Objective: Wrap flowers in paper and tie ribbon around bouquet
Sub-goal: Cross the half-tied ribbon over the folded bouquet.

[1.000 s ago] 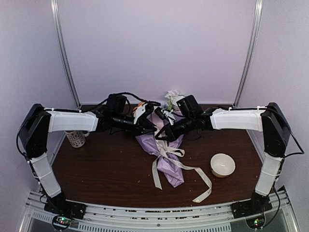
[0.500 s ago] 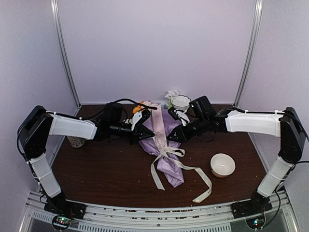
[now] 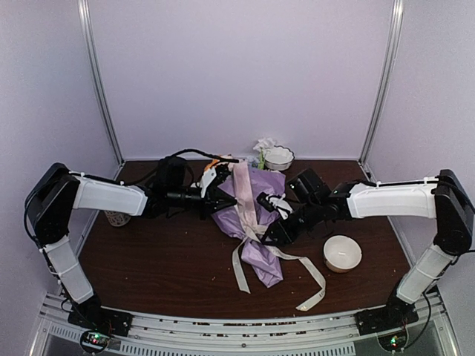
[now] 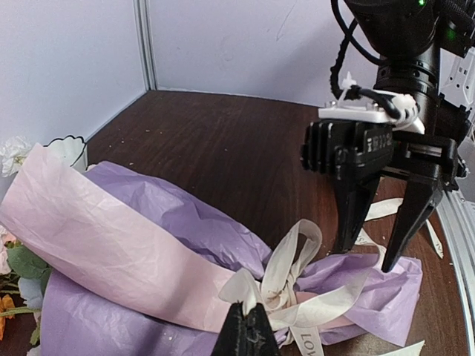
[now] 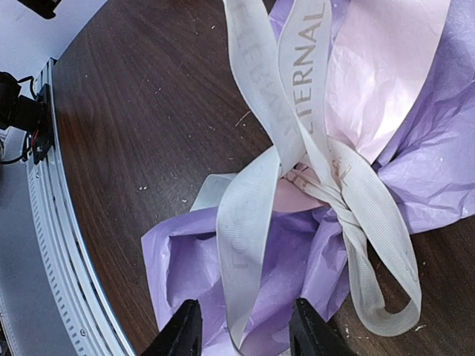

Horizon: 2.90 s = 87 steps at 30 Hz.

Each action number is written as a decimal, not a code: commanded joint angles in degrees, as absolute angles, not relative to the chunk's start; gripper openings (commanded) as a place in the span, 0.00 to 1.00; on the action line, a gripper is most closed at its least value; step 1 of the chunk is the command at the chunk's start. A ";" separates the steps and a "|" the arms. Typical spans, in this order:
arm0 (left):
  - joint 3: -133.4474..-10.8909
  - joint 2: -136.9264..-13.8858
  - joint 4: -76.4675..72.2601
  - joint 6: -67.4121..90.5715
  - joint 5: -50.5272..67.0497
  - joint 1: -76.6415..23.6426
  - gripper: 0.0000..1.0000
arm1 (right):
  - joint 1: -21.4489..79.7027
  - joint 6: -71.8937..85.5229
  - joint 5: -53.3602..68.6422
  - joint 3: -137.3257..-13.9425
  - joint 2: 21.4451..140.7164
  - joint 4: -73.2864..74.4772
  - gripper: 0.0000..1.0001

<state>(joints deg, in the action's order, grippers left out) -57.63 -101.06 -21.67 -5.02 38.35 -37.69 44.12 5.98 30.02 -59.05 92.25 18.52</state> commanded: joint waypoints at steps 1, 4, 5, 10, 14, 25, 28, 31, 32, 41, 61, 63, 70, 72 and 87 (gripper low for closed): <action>-57.38 -99.69 -24.43 -4.33 37.85 -37.36 0.00 | 44.12 5.05 32.72 -59.41 93.13 19.67 0.42; -57.56 -99.76 -24.51 -4.13 37.58 -37.39 0.00 | 44.21 5.01 33.62 -59.87 94.63 19.38 0.40; -57.61 -99.76 -24.45 -4.05 37.54 -37.39 0.00 | 44.29 5.15 33.25 -59.93 95.09 19.22 0.38; -57.50 -99.59 -23.99 -3.94 36.93 -37.42 0.00 | 44.29 4.18 31.24 -59.87 95.37 20.02 0.36; -57.71 -99.50 -23.57 -4.00 36.57 -37.39 0.00 | 44.21 4.57 31.18 -59.58 95.33 19.50 0.12; -51.69 -96.89 -20.52 -5.09 33.45 -37.37 0.00 | 37.21 11.50 24.21 -55.26 88.09 19.77 0.00; -49.88 -96.70 -20.16 -4.49 33.23 -37.47 0.00 | 35.17 14.77 23.55 -52.56 86.48 18.19 0.00; -47.99 -96.44 -20.43 -3.45 33.47 -37.62 0.00 | 33.61 17.76 22.49 -50.83 84.93 17.65 0.00; -47.39 -96.42 -20.35 -3.37 33.59 -37.74 0.00 | 33.24 18.33 22.21 -50.14 84.44 17.39 0.00; -43.18 -94.88 -18.30 -1.61 31.95 -38.67 0.00 | 29.80 22.42 20.90 -47.32 79.75 17.88 0.00; -49.07 -86.62 -4.40 -13.98 30.53 -40.61 0.65 | 34.37 23.18 26.40 -46.06 79.26 14.79 0.00; -54.63 -90.12 -3.14 -15.50 32.29 -40.69 0.63 | 34.46 23.41 26.62 -46.30 79.85 14.83 0.00; -71.70 -104.09 3.33 -21.70 41.47 -41.63 0.63 | 34.89 25.67 31.25 -44.41 80.36 10.69 0.00; -74.42 -106.14 6.82 -25.80 42.69 -42.97 0.65 | 34.89 26.77 31.91 -44.09 80.74 8.80 0.00; -76.31 -112.89 4.66 -22.71 27.65 -46.47 0.38 | 38.35 35.55 35.32 -42.36 84.18 -7.26 0.00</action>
